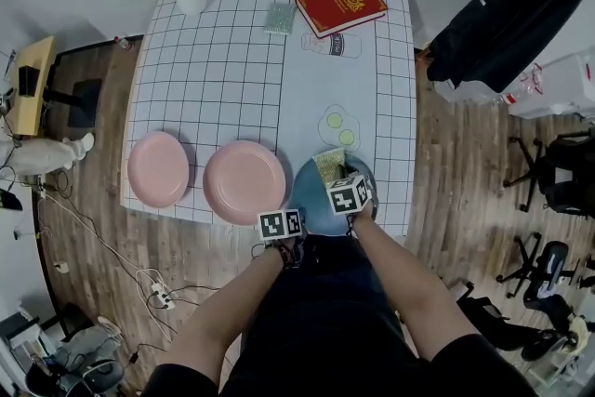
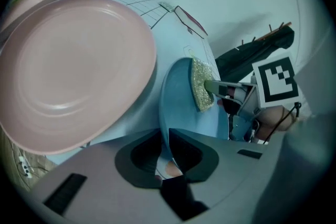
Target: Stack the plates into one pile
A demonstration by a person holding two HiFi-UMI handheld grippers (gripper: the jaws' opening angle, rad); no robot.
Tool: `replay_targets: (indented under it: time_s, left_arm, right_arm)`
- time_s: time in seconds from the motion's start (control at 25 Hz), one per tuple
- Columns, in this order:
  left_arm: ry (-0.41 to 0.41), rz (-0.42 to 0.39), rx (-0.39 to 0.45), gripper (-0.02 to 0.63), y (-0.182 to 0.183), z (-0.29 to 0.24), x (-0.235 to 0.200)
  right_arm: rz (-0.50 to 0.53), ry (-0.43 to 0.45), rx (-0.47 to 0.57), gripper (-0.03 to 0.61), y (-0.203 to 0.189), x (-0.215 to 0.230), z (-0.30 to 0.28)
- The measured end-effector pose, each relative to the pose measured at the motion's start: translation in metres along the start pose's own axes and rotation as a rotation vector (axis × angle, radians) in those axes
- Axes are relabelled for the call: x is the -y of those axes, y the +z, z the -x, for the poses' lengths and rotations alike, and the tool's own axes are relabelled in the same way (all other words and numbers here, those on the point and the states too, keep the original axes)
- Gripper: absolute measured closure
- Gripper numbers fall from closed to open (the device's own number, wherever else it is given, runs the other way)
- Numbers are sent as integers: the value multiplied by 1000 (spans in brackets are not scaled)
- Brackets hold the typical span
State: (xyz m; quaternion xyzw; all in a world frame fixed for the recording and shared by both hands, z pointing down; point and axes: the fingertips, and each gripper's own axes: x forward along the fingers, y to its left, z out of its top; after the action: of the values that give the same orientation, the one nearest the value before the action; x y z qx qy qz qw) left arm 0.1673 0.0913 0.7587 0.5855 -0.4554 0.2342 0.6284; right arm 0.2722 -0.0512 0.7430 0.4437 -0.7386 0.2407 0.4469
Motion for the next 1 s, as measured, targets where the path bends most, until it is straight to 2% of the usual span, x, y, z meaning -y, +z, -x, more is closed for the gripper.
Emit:
replay_targets:
  time_s: [0.12, 0.36, 0.6, 1.0]
  left_arm:
    - [-38, -8, -25, 572, 1, -1, -1]
    - [-85, 1, -68, 572, -3, -4, 1]
    - [-75, 15, -97, 572, -5, -6, 0]
    - [-72, 3, -95, 572, -4, -8, 0]
  right_arm:
    - [39, -10, 10, 520, 8, -15, -4]
    - [34, 15, -13, 520, 4, -37, -2]
    - [60, 87, 1, 520, 2, -68, -1]
    - [60, 52, 30, 520, 4, -69, -4]
